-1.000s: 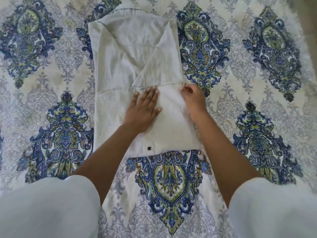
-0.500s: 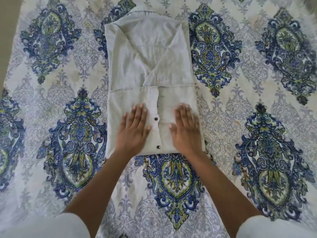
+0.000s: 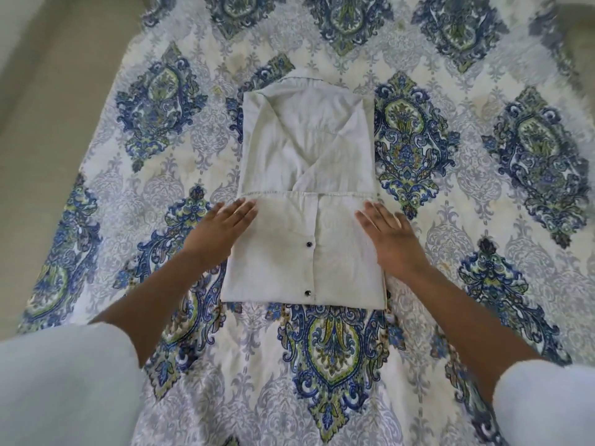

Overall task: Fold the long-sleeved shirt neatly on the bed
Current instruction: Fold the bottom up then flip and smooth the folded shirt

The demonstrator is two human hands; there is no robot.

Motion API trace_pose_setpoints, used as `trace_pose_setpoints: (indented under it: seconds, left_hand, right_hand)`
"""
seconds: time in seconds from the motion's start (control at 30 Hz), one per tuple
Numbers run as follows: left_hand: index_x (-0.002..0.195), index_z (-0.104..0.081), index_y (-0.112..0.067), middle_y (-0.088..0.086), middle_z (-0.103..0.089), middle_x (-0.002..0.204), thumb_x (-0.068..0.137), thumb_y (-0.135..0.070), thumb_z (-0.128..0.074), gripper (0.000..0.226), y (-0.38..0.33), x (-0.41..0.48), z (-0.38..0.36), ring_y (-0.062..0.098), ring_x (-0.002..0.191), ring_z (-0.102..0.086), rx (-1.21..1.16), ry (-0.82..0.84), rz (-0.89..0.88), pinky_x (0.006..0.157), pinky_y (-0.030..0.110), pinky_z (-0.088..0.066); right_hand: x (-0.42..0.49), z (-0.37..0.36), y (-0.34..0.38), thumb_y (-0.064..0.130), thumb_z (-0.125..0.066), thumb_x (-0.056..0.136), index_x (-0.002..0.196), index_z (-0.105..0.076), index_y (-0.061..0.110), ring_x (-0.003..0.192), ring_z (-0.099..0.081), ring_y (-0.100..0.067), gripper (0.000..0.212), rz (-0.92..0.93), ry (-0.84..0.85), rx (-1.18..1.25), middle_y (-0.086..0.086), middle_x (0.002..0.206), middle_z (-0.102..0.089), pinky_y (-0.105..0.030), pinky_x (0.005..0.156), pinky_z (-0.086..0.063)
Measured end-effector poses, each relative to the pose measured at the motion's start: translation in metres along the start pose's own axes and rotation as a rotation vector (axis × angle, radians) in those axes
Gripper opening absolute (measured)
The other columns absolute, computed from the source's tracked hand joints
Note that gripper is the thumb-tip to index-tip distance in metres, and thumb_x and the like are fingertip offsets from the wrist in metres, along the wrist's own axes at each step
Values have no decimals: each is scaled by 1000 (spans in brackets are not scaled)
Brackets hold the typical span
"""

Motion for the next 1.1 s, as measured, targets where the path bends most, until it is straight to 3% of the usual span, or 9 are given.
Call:
trace_pose_setpoints:
  seconds: [0.1,0.2,0.3,0.37,0.47,0.6,0.83,1.03,1.1]
  left_hand:
    - [145,16,-15,2,14,155,84,0,-43,86,5,15,-10,21,146,2,135,154,-100,117,40,-5]
    - [146,18,-15,3,15,154,79,1,-46,94,5,26,-25,17,145,-1,174,46,-247,117,39,-11]
    - [150,9,-16,-2,19,156,75,0,-53,99,14,29,-43,12,145,10,123,11,-310,117,32,1]
    - [151,0,-14,-1,12,158,72,-2,-59,99,18,31,-46,13,145,6,97,1,-347,118,32,0]
    - [151,-2,-12,2,3,159,70,-13,-64,101,22,36,-48,17,146,-3,68,-17,-387,118,36,-10]
    - [151,-3,-15,-2,-1,159,83,-21,-40,77,19,39,-40,19,145,-14,-11,-122,-468,116,39,-18]
    - [149,-16,-10,5,-21,156,88,-7,-34,64,8,41,-27,24,143,-22,-18,-177,-604,114,42,-22]
    - [141,-39,-13,3,-41,146,101,-11,-19,45,6,53,-14,21,133,-41,-174,-224,-488,111,35,-28]
    - [134,-49,-16,0,-51,138,99,-20,-28,41,9,59,-9,16,126,-49,-315,-188,-447,108,30,-34]
  right_hand:
    - [13,-5,-3,-3,-65,62,138,-42,10,129,-48,-29,80,148,-51,-169,-13,143,-45,-53,97,-42]
    - [22,-13,-4,6,-42,76,140,-36,10,133,-43,-24,65,270,-98,-228,-10,146,-42,-48,104,-34]
    - [29,-18,-10,5,-20,87,144,-27,9,137,-37,-23,57,321,-150,-260,-10,149,-36,-45,106,-27]
    - [35,-18,-7,5,-11,93,142,-30,7,136,-39,-24,53,384,-184,-274,-10,147,-39,-44,107,-28]
    - [46,-17,0,5,-24,89,142,-32,8,138,-33,-21,54,430,-228,-256,-10,146,-41,-42,112,-20]
    - [52,-21,4,5,-29,86,145,-29,7,140,-31,-22,59,481,-223,-248,-9,150,-34,-44,112,-24]
    - [49,-24,0,4,-29,84,143,-27,6,139,-25,-22,59,584,-246,-255,-11,149,-34,-42,115,-13]
    - [55,-28,0,8,-35,86,142,-34,12,136,-38,-20,56,515,-147,-166,-4,146,-42,-38,114,-18]
    - [60,-26,-3,12,-39,84,143,-35,18,137,-34,-13,59,475,-30,-62,3,148,-38,-34,114,-15]
Point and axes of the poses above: each hand's wrist, its own x-axis towards the middle knuckle, its own z-axis out of the back of the hand, y = z × x, the point moved 9 cm from there along x, towards the middle knuckle
